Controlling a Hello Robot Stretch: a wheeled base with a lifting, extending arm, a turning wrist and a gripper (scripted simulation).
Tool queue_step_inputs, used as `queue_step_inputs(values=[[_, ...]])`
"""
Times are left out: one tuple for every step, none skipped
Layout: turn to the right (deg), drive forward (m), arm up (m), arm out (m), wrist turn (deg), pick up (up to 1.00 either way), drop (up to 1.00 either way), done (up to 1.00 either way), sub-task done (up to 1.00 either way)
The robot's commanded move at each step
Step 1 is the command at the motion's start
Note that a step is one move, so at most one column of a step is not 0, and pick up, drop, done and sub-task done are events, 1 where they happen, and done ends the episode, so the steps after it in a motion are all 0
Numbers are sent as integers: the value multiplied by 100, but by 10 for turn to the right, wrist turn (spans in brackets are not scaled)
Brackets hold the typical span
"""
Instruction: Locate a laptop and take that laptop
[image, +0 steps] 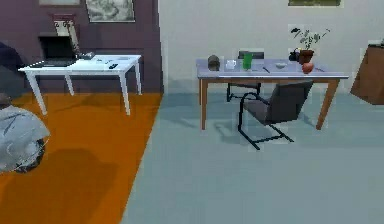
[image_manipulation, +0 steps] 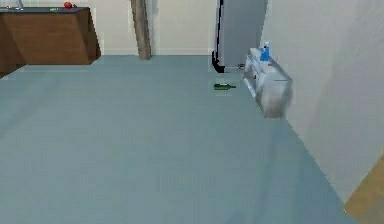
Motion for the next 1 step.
queue_step_inputs(values=[[0, 30, 0, 0, 0, 0, 0, 0, 0]])
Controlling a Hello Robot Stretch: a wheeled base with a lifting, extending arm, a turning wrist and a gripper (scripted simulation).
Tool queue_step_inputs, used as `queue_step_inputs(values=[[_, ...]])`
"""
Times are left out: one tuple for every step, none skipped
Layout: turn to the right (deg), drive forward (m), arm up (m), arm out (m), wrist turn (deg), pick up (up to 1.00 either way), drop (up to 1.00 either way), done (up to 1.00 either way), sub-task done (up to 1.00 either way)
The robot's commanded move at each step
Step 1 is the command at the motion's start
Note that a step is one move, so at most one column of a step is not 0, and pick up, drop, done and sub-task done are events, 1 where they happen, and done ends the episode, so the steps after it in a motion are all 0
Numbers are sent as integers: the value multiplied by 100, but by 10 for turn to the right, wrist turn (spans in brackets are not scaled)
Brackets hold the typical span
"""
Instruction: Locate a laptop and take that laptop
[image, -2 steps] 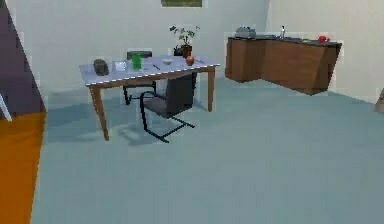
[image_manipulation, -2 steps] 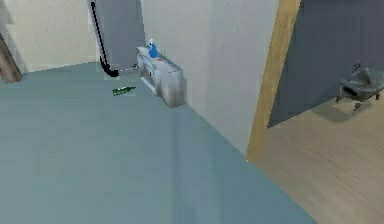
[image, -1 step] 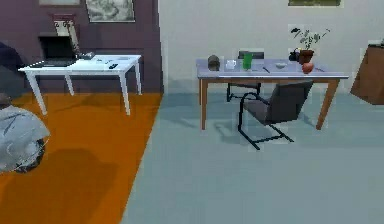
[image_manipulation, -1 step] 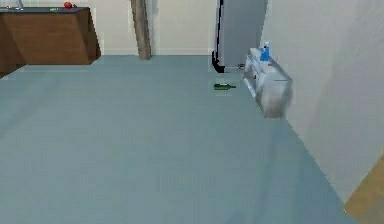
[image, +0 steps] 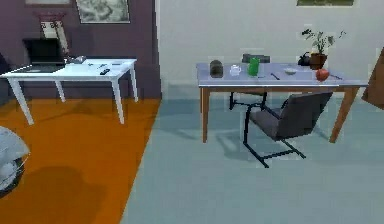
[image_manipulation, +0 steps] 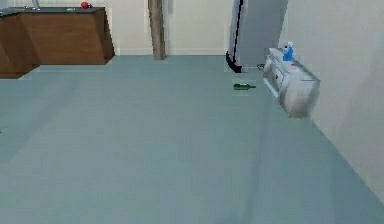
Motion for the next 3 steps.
queue_step_inputs(values=[[-210, 0, 0, 0, 0, 0, 0, 0, 0], [0, 100, 0, 0, 0, 0, 0, 0, 0], [-30, 0, 0, 0, 0, 0, 0, 0, 0]])
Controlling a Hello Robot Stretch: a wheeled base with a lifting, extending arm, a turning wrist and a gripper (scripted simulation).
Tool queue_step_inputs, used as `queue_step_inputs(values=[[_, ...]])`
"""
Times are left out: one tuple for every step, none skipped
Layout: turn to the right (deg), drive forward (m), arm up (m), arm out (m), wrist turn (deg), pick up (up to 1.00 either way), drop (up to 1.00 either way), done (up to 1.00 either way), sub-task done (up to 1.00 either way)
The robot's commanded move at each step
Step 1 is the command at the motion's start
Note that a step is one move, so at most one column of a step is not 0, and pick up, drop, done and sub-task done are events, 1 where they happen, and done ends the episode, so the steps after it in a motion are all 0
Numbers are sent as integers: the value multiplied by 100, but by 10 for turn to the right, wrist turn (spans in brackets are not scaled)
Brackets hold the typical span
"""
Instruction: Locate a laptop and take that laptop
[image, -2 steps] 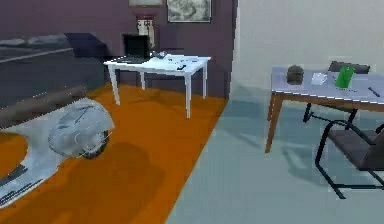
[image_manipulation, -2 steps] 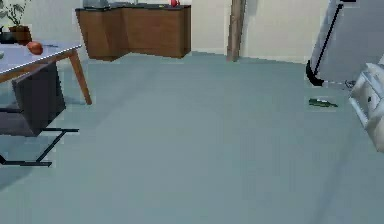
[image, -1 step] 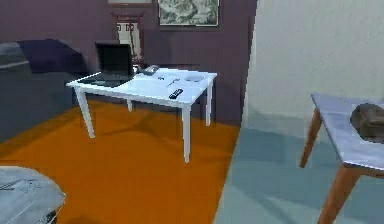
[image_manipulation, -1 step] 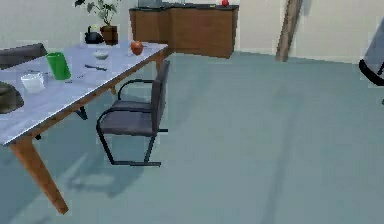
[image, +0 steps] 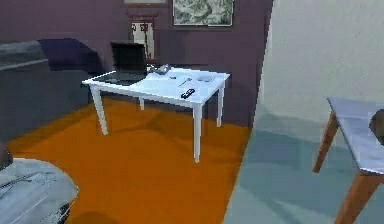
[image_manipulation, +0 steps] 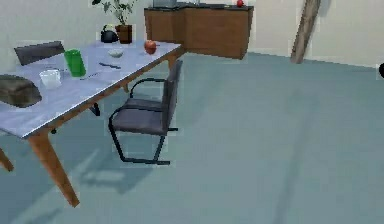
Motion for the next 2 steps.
queue_step_inputs(values=[[0, 85, 0, 0, 0, 0, 0, 0, 0], [-450, 0, 0, 0, 0, 0, 0, 0, 0]])
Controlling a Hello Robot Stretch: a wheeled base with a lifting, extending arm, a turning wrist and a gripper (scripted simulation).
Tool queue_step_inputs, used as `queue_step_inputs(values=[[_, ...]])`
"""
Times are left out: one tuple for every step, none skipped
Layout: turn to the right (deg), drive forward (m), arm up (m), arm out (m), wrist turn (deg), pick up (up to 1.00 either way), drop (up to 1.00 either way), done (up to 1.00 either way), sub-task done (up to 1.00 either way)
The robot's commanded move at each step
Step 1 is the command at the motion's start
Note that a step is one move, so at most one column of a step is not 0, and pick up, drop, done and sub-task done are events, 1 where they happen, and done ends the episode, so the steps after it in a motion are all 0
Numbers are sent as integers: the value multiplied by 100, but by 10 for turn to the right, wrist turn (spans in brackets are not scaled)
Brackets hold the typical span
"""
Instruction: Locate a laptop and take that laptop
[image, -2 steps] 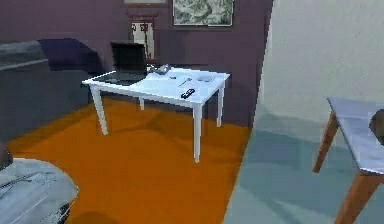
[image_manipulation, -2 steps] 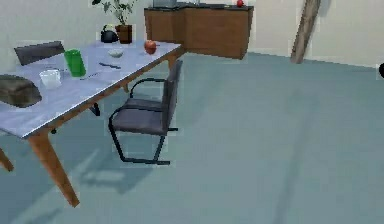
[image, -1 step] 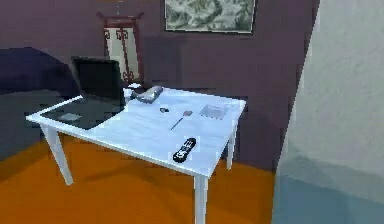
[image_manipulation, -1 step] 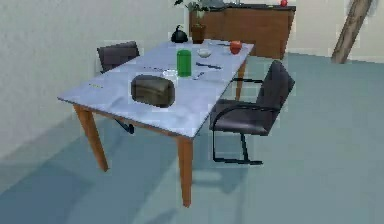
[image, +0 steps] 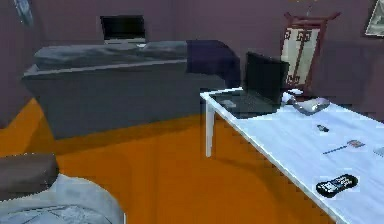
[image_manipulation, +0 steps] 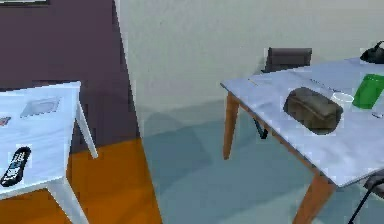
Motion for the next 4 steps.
queue_step_inputs(values=[[-450, 0, 0, 0, 0, 0, 0, 0, 0], [-270, 0, 0, 0, 0, 0, 0, 0, 0], [450, 0, 0, 0, 0, 0, 0, 0, 0], [210, 0, 0, 0, 0, 0, 0, 0, 0]])
